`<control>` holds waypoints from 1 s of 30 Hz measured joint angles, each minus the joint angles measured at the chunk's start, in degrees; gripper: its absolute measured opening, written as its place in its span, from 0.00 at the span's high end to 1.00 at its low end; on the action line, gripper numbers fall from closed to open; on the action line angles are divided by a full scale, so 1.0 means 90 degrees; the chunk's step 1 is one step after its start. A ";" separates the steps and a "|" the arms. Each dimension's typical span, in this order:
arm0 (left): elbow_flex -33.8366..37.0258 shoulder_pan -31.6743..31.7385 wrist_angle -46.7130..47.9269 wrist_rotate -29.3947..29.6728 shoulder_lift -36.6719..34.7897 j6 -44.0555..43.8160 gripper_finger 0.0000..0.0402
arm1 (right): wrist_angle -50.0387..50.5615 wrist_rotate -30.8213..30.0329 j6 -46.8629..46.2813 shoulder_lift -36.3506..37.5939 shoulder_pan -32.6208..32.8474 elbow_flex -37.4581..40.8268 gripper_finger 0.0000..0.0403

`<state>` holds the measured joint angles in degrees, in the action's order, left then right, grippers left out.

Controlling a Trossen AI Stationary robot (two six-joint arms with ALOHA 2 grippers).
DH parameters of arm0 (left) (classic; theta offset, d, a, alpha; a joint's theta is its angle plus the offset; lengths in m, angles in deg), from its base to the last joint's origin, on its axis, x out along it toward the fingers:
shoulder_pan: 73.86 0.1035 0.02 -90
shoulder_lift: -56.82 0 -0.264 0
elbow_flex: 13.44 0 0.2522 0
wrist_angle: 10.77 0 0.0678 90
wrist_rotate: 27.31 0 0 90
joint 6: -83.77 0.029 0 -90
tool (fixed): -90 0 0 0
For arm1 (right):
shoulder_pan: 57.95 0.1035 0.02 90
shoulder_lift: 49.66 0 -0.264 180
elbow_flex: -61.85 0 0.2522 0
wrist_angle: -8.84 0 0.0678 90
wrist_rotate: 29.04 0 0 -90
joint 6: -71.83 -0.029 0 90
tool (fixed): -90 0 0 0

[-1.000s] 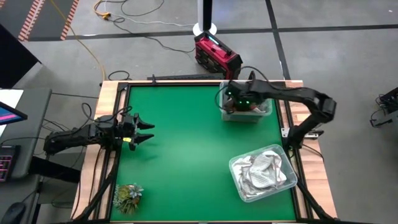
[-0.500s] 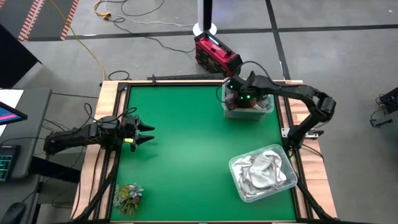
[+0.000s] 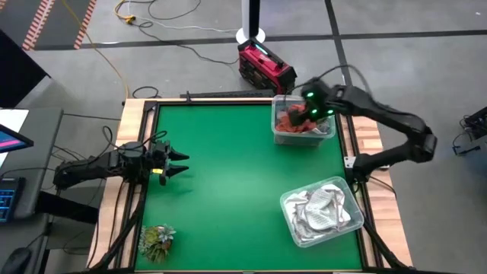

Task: Sort towels by color in basket
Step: Return to Home Position

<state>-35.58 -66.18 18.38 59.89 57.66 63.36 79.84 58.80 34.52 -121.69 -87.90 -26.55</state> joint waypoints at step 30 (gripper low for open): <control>0.0000 -0.0007 -0.1757 -0.0116 0.0000 0.1397 0.41 | -0.3155 -0.0515 0.2249 0.3653 0.0405 0.3677 0.29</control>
<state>-35.58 -66.25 2.57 58.85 57.66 75.94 51.44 54.17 54.76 -88.81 -84.25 6.55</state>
